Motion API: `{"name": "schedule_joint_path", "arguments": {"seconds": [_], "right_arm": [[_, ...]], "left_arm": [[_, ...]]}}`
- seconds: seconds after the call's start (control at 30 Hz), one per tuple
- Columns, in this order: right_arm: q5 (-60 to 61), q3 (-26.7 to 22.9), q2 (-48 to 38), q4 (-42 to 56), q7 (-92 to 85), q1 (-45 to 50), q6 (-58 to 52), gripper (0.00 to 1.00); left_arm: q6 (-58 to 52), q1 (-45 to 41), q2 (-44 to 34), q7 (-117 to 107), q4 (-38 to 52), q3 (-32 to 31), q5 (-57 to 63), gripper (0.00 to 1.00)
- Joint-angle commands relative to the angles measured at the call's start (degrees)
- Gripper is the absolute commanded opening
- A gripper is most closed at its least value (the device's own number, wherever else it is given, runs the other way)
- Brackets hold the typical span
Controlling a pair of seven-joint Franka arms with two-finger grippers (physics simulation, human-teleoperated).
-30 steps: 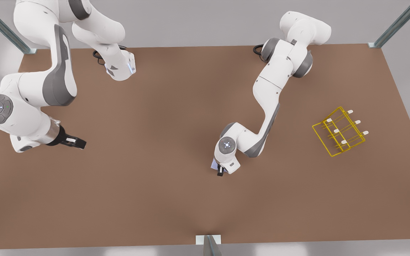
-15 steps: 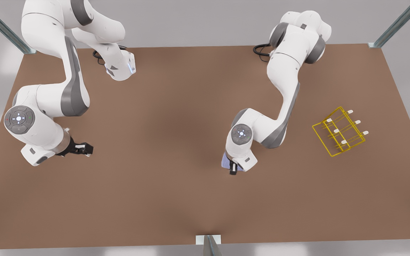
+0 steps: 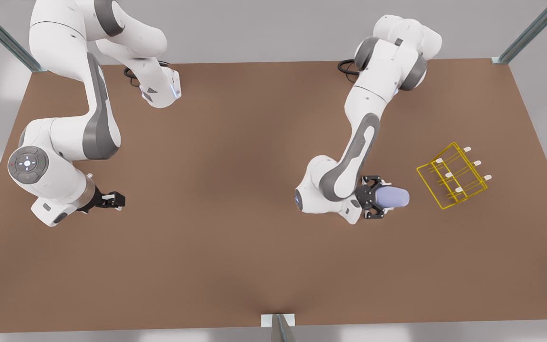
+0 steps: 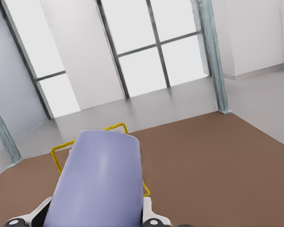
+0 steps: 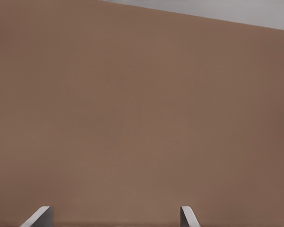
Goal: Place the cup on the cup holder
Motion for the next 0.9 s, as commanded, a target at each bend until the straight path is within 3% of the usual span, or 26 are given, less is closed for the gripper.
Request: {"name": "schedule_joint_path", "arguments": {"seconds": [0.0,0.33,0.43,0.63,0.8,0.87], "right_arm": [[0.0,0.0,-0.1,0.0,-4.0,0.0,0.1,1.00],[-0.2,0.0,0.2,0.0,-4.0,0.0,0.1,1.00],[-0.2,0.0,0.3,-0.1,-4.0,0.0,0.2,1.00],[-0.2,0.0,0.6,-0.1,-3.9,0.1,0.1,1.00],[-0.3,0.0,0.5,-0.1,-3.9,0.2,0.1,1.00],[-0.3,0.0,0.5,-0.1,-3.9,0.2,0.1,1.00]], "left_arm": [[-15.3,0.1,0.0,-4.5,-0.6,0.0,6.2,0.74],[6.4,10.8,2.8,-1.3,0.3,0.0,22.3,0.74],[-1.2,10.4,2.6,-1.9,-0.3,0.0,18.7,0.74],[5.4,11.4,-9.9,-20.7,-23.5,-1.4,10.1,0.74],[6.6,11.8,-12.9,-28.0,-33.7,-1.4,10.1,0.74],[10.0,11.7,-18.2,-31.3,-40.5,-1.4,10.2,0.74]]}}
